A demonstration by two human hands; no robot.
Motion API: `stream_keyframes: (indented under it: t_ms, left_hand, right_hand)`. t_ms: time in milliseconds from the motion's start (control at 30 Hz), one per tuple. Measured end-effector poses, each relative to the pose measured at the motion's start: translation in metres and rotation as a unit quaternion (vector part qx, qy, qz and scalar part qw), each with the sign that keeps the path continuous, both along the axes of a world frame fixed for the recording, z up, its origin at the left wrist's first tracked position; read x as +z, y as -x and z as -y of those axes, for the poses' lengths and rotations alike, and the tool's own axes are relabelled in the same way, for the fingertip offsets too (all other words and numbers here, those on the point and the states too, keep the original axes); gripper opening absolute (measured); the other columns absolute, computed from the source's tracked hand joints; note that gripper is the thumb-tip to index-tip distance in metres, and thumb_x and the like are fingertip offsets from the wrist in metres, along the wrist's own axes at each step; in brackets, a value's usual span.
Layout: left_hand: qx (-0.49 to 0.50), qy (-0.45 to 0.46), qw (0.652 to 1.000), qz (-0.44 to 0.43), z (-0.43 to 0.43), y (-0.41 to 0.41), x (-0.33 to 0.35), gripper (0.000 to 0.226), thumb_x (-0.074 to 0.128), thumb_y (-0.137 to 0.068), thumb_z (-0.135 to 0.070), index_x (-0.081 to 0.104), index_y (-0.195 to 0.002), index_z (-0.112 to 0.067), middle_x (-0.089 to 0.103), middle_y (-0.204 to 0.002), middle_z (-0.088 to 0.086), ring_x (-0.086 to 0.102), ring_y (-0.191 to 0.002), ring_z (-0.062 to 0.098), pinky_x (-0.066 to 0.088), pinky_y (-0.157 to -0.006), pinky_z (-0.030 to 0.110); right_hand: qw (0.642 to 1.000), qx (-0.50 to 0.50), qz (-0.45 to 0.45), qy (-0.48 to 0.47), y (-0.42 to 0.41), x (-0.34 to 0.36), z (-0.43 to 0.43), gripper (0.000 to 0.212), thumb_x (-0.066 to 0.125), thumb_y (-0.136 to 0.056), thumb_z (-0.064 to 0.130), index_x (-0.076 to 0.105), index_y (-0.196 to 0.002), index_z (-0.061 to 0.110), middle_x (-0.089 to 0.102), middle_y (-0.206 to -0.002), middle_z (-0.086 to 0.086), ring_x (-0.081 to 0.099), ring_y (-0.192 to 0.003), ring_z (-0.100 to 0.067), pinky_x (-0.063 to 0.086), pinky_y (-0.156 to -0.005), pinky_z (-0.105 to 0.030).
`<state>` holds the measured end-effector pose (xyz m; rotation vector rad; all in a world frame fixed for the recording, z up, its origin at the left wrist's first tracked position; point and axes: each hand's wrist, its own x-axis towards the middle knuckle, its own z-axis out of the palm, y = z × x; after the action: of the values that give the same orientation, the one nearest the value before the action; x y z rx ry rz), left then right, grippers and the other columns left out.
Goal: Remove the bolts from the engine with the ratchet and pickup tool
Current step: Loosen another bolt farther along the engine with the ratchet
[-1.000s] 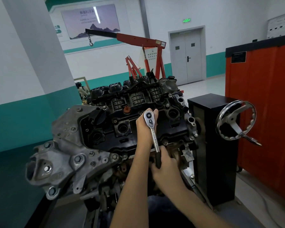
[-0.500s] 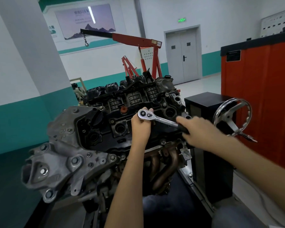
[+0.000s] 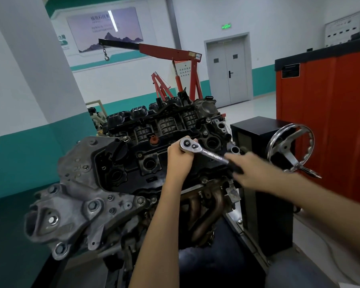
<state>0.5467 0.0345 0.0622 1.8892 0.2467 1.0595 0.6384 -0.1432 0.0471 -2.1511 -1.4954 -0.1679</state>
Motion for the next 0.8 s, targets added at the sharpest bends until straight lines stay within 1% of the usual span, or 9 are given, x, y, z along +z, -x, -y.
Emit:
stream_keyframes:
  t_ms: [100,167,233,300,400,467,533,667,800]
  left_hand:
    - [0.004,-0.002,1.0,0.005,-0.003,-0.001,0.0,0.048,0.051,-0.089,0.003,0.044,-0.05,-0.024,0.043,-0.055,-0.01,0.038,-0.065,0.014,0.032,-0.066,0.031]
    - [0.003,0.021,1.0,0.023,-0.003,0.002,-0.004,0.051,0.05,-0.092,0.001,0.035,-0.052,-0.027,0.035,-0.054,-0.013,0.033,-0.062,0.011,0.031,-0.064,0.024]
    - [-0.013,0.036,0.998,0.044,0.0,0.002,-0.008,0.047,0.052,-0.096,-0.005,0.03,-0.059,-0.022,0.03,-0.056,-0.013,0.028,-0.06,0.009,0.029,-0.059,0.019]
    - [0.0,0.041,0.997,0.057,0.007,-0.002,-0.009,0.045,0.053,-0.098,-0.009,0.029,-0.061,-0.019,0.029,-0.058,-0.01,0.027,-0.059,0.009,0.027,-0.057,0.021]
    - [0.035,0.071,0.994,0.08,0.012,-0.007,-0.007,0.041,0.053,-0.097,-0.006,0.034,-0.063,-0.016,0.031,-0.059,-0.007,0.031,-0.05,0.003,0.031,-0.055,0.013]
    - [0.025,0.078,0.994,0.071,0.008,-0.007,-0.007,0.044,0.055,-0.096,-0.004,0.028,-0.063,-0.017,0.026,-0.057,-0.011,0.024,-0.05,0.003,0.027,-0.053,0.012]
    - [0.029,0.054,0.997,0.038,0.004,-0.004,-0.005,0.049,0.057,-0.096,-0.01,0.025,-0.061,-0.021,0.024,-0.05,-0.014,0.021,-0.053,0.005,0.023,-0.053,0.017]
    - [0.016,0.012,1.0,0.011,-0.002,-0.001,-0.005,0.056,0.057,-0.095,-0.011,0.028,-0.052,-0.032,0.029,-0.048,-0.014,0.024,-0.053,0.005,0.024,-0.053,0.019]
    - [-0.002,-0.022,1.0,0.002,0.002,-0.001,0.0,0.057,0.051,-0.092,-0.001,0.051,-0.048,-0.038,0.046,-0.05,-0.017,0.037,-0.052,-0.001,0.03,-0.055,0.018]
  right_hand:
    - [0.971,-0.039,0.229,0.06,-0.028,0.045,-0.003,0.02,0.054,-0.09,0.02,0.047,-0.108,0.026,0.047,-0.071,0.009,0.05,-0.063,-0.012,0.034,-0.055,-0.022]
    - [0.967,-0.056,0.247,0.039,-0.023,0.042,-0.008,0.018,0.053,-0.089,0.021,0.041,-0.101,0.03,0.045,-0.07,0.008,0.05,-0.065,-0.016,0.031,-0.055,-0.025]
    - [0.983,-0.072,0.168,-0.003,-0.005,0.011,-0.008,0.022,0.055,-0.086,0.018,0.039,-0.094,0.031,0.045,-0.065,0.01,0.052,-0.059,-0.015,0.032,-0.05,-0.023]
    - [0.996,-0.056,-0.014,-0.074,0.027,-0.028,-0.009,0.029,0.058,-0.083,0.013,0.036,-0.087,0.032,0.049,-0.062,0.005,0.052,-0.053,-0.014,0.037,-0.046,-0.024]
    - [0.953,-0.032,-0.225,-0.202,0.083,-0.064,-0.036,0.032,0.058,-0.081,0.004,0.039,-0.086,0.029,0.047,-0.058,0.002,0.05,-0.043,-0.005,0.033,-0.038,-0.014]
    - [0.923,-0.025,-0.293,-0.249,0.113,-0.073,-0.059,0.028,0.056,-0.081,0.001,0.044,-0.09,0.025,0.046,-0.059,0.004,0.053,-0.049,0.001,0.036,-0.04,-0.012]
    - [0.916,-0.016,-0.311,-0.254,0.12,-0.072,-0.067,0.027,0.055,-0.082,0.001,0.043,-0.09,0.024,0.047,-0.059,0.004,0.053,-0.05,-0.002,0.037,-0.044,-0.013]
    - [0.971,0.011,-0.196,-0.135,0.07,-0.05,-0.029,0.03,0.056,-0.079,0.001,0.046,-0.085,0.028,0.055,-0.068,-0.006,0.054,-0.058,-0.019,0.04,-0.05,-0.017]
    - [1.0,0.023,-0.009,0.018,-0.005,0.017,0.007,0.035,0.06,-0.083,0.003,0.048,-0.082,0.035,0.054,-0.064,0.009,0.054,-0.049,0.001,0.037,-0.047,-0.011]
